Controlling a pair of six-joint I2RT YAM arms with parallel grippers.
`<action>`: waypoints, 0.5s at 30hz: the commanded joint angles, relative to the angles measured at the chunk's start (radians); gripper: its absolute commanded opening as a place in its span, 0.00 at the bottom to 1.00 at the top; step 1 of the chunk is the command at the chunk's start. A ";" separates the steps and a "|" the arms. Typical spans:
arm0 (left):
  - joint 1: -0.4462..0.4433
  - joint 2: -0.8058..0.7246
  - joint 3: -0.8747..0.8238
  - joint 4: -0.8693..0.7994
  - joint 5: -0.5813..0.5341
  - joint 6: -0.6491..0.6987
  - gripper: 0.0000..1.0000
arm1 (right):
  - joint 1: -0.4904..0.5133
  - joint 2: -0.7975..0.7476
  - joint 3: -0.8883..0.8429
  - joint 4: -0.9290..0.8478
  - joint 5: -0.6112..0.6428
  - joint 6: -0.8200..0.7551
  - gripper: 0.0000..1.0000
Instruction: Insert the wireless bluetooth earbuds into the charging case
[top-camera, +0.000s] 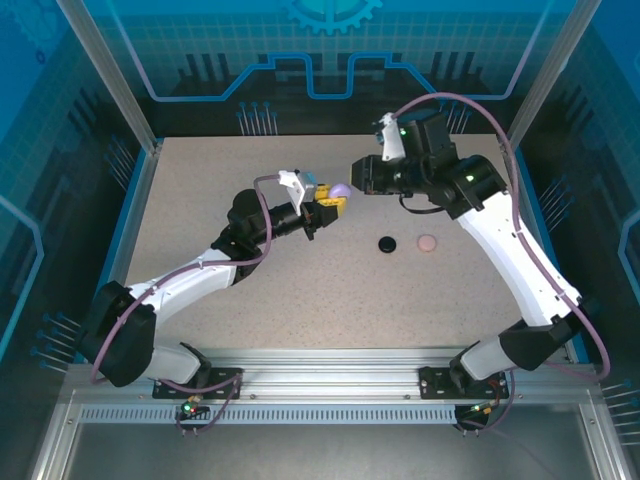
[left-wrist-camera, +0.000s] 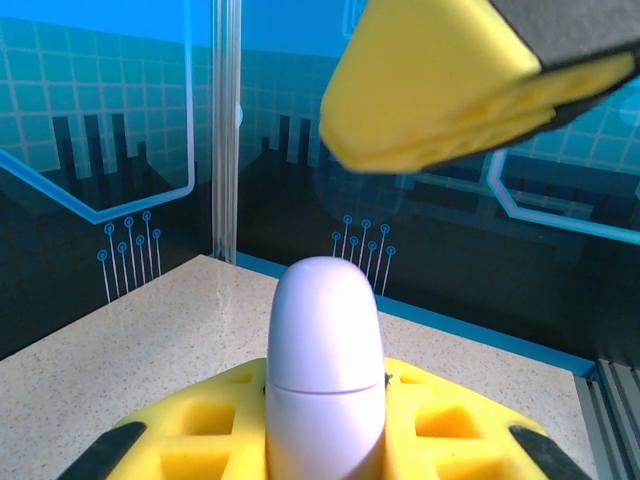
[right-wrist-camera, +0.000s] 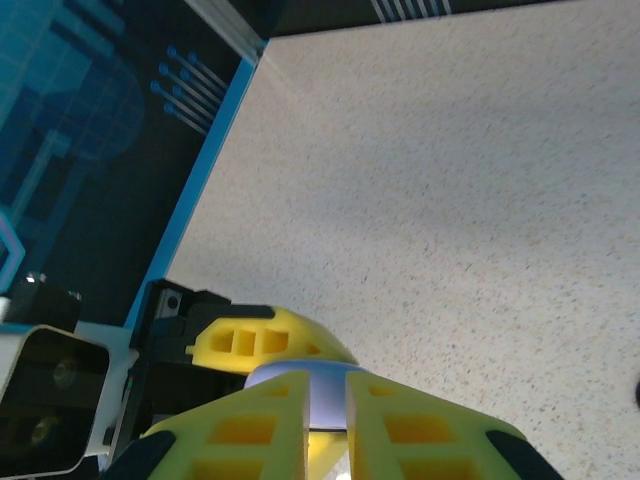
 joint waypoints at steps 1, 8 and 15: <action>0.006 -0.002 0.024 0.038 -0.014 0.002 0.00 | -0.023 -0.008 0.004 0.041 0.036 0.022 0.18; 0.005 0.002 0.036 0.037 -0.015 -0.020 0.00 | 0.005 0.052 -0.009 0.090 0.092 0.027 0.17; 0.005 0.013 0.059 0.010 -0.032 -0.064 0.00 | 0.111 0.089 -0.086 0.117 0.174 0.016 0.15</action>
